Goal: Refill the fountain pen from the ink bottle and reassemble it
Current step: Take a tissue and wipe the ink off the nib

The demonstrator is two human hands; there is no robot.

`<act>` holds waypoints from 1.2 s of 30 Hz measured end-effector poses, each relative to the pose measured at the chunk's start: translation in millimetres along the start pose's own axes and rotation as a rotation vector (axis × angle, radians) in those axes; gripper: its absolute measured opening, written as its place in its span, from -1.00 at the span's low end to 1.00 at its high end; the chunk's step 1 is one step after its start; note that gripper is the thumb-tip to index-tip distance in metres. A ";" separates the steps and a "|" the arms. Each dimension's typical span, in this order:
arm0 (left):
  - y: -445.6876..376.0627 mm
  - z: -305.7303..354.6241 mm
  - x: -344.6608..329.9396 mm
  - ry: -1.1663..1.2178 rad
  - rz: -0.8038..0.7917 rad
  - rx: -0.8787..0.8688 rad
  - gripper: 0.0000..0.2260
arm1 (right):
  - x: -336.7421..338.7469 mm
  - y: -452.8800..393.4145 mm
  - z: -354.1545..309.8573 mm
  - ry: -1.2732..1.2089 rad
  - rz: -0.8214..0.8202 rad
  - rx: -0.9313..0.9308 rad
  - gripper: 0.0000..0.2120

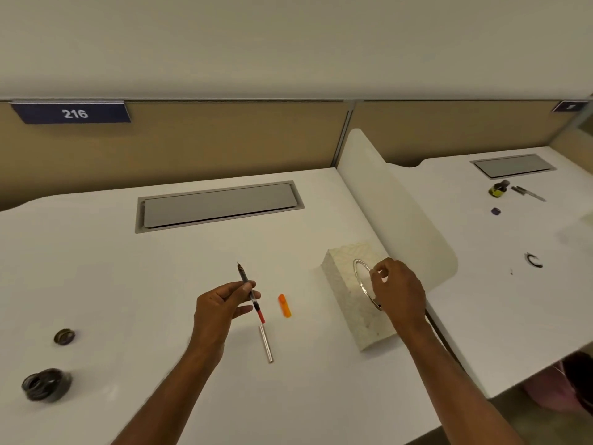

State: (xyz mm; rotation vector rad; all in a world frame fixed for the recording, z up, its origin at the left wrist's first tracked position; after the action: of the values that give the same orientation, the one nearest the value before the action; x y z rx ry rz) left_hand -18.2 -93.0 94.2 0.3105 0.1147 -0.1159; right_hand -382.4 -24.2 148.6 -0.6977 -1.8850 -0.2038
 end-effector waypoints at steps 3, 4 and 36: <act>-3.9 -6.7 -7.5 -0.024 0.000 0.020 -0.88 | -11.7 -5.2 11.6 0.115 -0.023 -0.008 -0.80; -5.1 -7.7 -9.7 -0.031 0.002 0.023 -0.88 | -15.4 -5.9 11.2 0.147 -0.028 -0.001 -0.78; 36.1 38.6 43.6 -0.064 0.014 -0.040 -0.88 | -19.6 64.3 -135.3 -1.493 -0.436 -0.535 -0.93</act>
State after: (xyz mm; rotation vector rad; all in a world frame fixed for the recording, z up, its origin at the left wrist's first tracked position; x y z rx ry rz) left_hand 33.2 -75.0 135.8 0.2673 0.0516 -0.1090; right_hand -234.7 -39.6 176.6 -0.8624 -3.4956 -0.5842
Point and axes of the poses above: each hand's wrist, its own y-axis away from the middle knuckle, its own x-axis out of the back of the hand, z = x × y, the point moved 9 cm from there along -y, towards the middle knuckle, and after that the axes turned 1 degree about -z, right-handed, at the moved point
